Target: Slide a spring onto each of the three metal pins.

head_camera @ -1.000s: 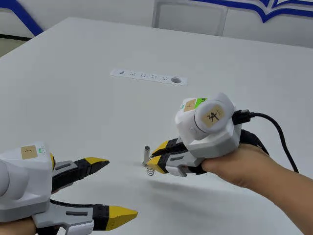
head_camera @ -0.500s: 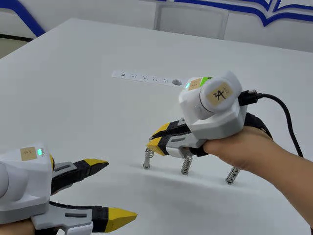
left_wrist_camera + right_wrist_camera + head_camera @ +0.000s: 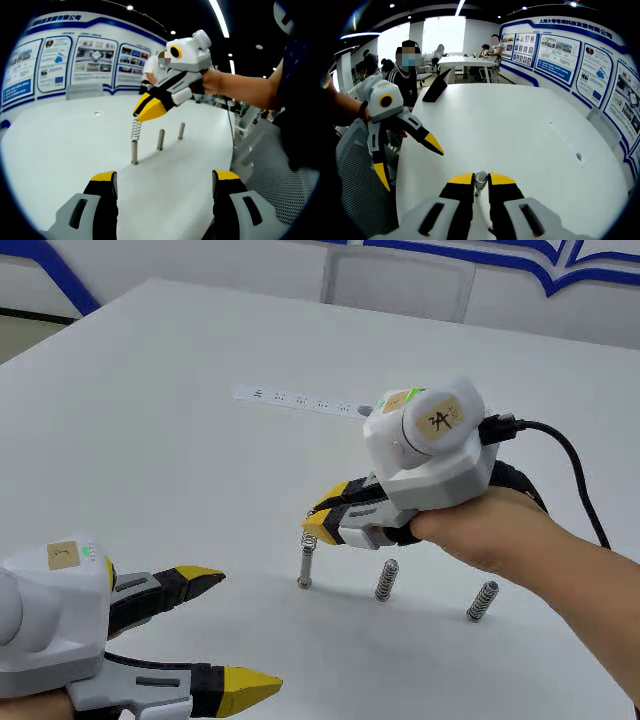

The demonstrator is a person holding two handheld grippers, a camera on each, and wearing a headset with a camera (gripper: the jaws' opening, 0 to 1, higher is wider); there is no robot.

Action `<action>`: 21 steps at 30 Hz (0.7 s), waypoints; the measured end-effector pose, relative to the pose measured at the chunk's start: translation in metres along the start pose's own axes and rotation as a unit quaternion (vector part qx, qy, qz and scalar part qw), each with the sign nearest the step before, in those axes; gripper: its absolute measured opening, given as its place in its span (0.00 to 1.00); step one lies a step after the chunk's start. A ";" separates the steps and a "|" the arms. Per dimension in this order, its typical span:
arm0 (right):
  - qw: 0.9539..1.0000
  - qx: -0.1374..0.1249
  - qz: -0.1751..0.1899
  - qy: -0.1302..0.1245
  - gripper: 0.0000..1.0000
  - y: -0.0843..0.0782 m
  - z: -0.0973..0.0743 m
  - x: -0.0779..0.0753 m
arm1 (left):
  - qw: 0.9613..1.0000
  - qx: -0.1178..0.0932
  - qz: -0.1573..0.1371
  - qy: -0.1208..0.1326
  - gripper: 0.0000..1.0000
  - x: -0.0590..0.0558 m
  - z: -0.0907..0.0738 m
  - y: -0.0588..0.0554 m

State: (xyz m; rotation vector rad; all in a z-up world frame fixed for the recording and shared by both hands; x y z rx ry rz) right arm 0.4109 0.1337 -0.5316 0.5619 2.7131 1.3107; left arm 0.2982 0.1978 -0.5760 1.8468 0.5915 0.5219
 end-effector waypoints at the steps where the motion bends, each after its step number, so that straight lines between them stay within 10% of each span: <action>1: 1.000 0.001 0.000 0.000 0.12 0.000 0.001 0.000 | 1.000 0.000 0.000 0.000 0.79 0.000 0.000 0.000; 21: 1.000 0.016 0.017 0.000 0.12 -0.014 0.014 -0.006 | 1.000 0.001 -0.004 0.003 0.79 0.002 -0.002 -0.003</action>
Point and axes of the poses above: the centre of the closed fingertips' face, and the gripper's own axes: z roughly forward along the fingers, x roughly to its left, y roughly out of its top, the point moved 4 cm from there along -z, roughly backward along the fingers, and after that the axes turned 15 degrees about z, right-handed, at the moved point
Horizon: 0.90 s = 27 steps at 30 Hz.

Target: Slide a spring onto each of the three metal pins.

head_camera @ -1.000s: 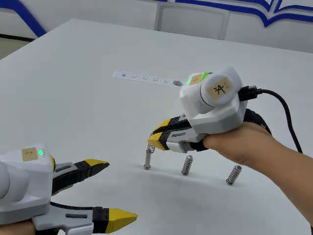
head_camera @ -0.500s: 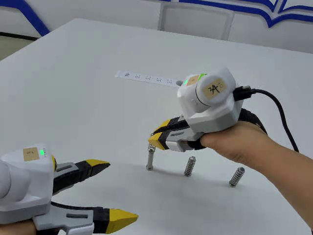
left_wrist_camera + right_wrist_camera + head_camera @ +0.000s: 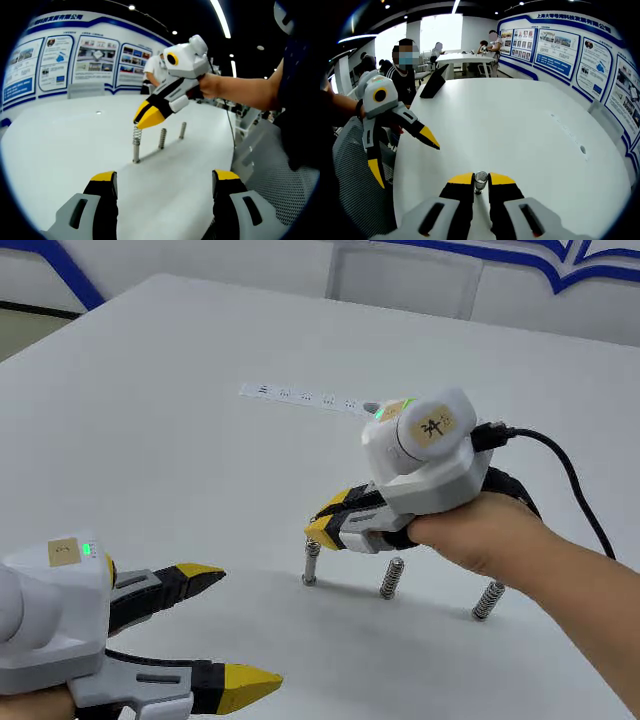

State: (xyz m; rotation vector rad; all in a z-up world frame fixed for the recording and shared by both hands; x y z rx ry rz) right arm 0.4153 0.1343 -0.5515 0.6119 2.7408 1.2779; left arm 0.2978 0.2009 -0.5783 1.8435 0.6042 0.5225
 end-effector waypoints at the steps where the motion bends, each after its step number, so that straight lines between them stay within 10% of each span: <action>1: 1.000 0.001 0.002 0.000 0.12 -0.002 0.001 0.000 | 1.000 0.000 0.000 0.000 0.79 0.000 0.000 0.000; 27: 0.999 0.033 0.017 0.000 0.12 -0.025 0.025 -0.005 | 1.000 0.004 -0.005 0.001 0.79 0.001 0.000 -0.004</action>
Point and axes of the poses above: the centre of the closed fingertips' face, and the gripper's own axes: z roughly forward along the fingers, x roughly to its left, y roughly out of its top, the point moved 4 cm from there along -z, roughly backward along the fingers, and after that the axes turned 15 degrees about z, right-handed, at the moved point
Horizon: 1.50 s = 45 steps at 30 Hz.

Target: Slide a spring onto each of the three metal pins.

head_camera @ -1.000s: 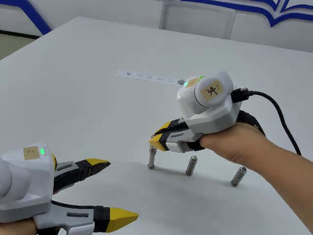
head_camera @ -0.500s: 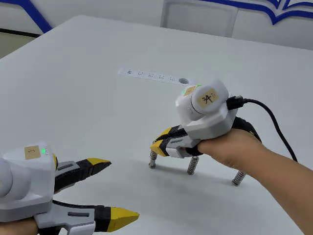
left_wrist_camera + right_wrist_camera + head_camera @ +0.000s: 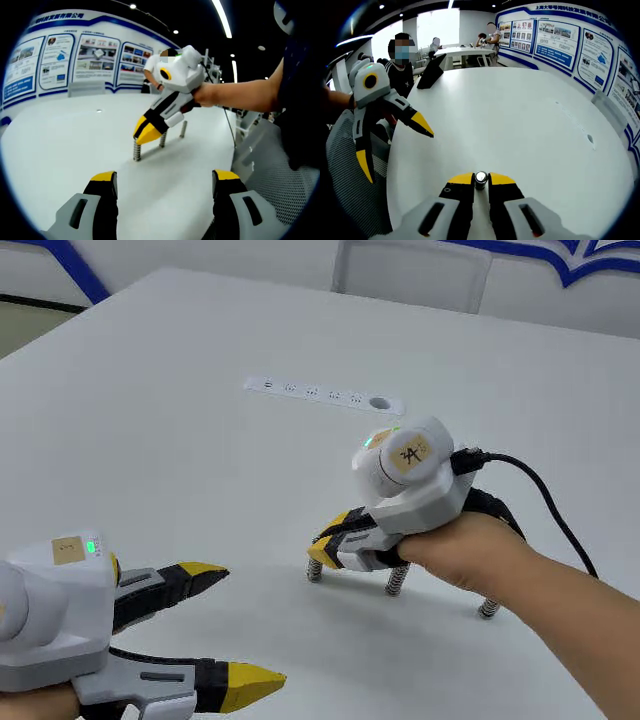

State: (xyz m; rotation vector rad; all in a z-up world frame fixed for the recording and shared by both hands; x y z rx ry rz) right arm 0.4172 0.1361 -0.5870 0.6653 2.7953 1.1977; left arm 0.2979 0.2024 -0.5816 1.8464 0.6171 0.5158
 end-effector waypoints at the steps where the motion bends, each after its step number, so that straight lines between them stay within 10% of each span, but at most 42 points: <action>1: 1.000 0.001 -0.001 0.000 0.12 -0.001 0.001 0.000 | 1.000 0.000 0.000 0.000 0.79 0.000 0.000 0.000; 45: 0.999 -0.032 0.010 -0.018 0.20 -0.037 -0.054 0.013 | 1.000 0.001 0.012 -0.012 0.79 0.000 0.006 0.008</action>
Point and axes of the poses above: the centre of the closed fingertips' face, and the gripper's own axes: z roughly forward along the fingers, x roughly to its left, y roughly out of its top, the point moved 4 cm from there along -z, roughly backward along the fingers, and after that the axes turned 15 degrees about z, right-handed, at the moved point
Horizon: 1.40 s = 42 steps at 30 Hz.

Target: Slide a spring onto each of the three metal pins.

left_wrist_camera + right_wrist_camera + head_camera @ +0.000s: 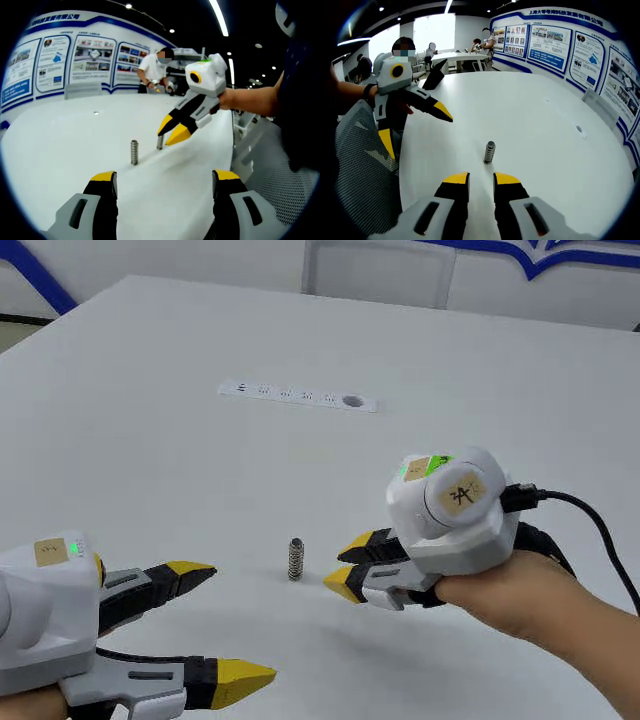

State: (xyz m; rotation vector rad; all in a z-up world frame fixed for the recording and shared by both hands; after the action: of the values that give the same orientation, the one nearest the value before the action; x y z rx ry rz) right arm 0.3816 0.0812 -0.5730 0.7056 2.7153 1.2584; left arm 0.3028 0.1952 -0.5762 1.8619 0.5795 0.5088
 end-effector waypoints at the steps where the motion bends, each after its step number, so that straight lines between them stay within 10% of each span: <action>1: 1.000 -0.001 0.000 -0.001 0.20 -0.001 -0.002 0.000 | 1.000 0.000 0.000 -0.001 0.79 0.000 0.000 0.001; 42: 0.998 -0.004 0.053 -0.032 0.32 -0.059 -0.061 -0.004 | 1.000 0.004 0.006 -0.007 0.80 0.001 0.003 0.005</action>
State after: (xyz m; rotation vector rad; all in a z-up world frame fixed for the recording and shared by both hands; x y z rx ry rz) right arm 0.3479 0.0027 -0.5766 0.8843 2.6536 1.2436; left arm 0.3063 0.1916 -0.5724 1.8773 0.5620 0.5023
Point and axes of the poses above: the centre of the closed fingertips' face, and the gripper's own axes: z roughly forward along the fingers, x roughly to its left, y roughly out of its top, the point moved 4 cm from there along -z, roughly backward along the fingers, and after that the axes turned 15 degrees about z, right-handed, at the moved point
